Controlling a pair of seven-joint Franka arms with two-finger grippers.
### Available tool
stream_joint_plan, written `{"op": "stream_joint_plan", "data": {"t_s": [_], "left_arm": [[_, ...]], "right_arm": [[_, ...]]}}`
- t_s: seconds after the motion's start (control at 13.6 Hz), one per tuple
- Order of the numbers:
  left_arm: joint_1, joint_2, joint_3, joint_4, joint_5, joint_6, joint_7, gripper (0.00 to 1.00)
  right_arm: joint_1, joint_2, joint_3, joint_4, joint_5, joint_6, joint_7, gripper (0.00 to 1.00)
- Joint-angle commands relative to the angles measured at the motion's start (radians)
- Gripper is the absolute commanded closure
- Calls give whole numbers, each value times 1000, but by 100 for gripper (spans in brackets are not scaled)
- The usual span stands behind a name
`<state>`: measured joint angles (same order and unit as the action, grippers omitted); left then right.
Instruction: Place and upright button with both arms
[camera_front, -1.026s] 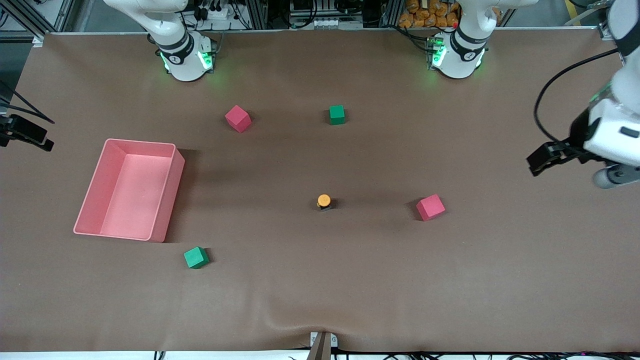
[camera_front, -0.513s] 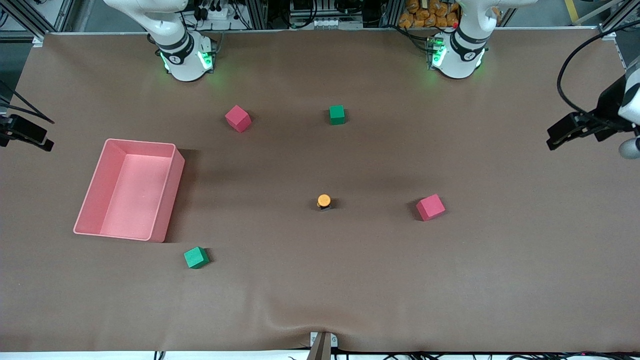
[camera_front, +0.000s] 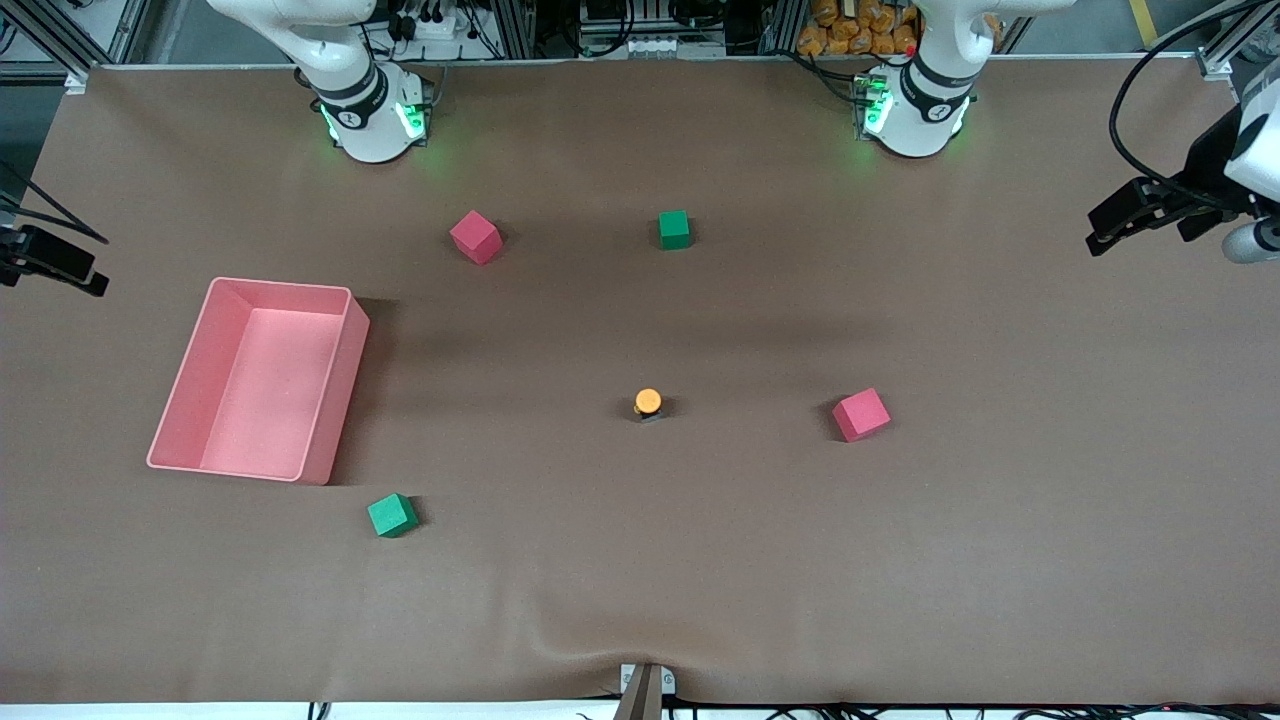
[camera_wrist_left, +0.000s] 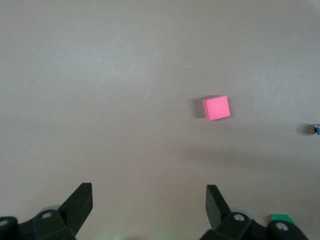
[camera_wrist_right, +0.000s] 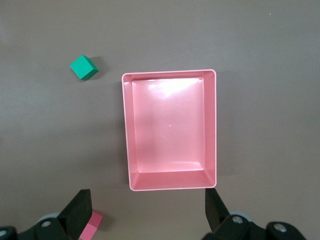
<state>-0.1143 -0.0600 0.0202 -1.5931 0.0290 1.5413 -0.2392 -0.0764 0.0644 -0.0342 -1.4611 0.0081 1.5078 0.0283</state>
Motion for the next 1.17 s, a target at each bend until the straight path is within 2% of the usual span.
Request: {"op": "stream_joint_plan", "data": {"t_s": [0.0,0.44,0.66,1.1], "left_arm": [[-50,-8,24,-28,-1,33,11,0],[-73,-6,24,-41,-14,36,12,0],[-33,-1,32,-38,-15,36,110,0],[34,14,18,-18,-26,31,121,0]], "right_arm": [[-23,2,16,7,9,-9,5,0],[-17,0,17,8,9,-9,4,0],[-16,2,17,8,9,-3,2,0],[-14,2,17,8,10,2,4,0]]}}
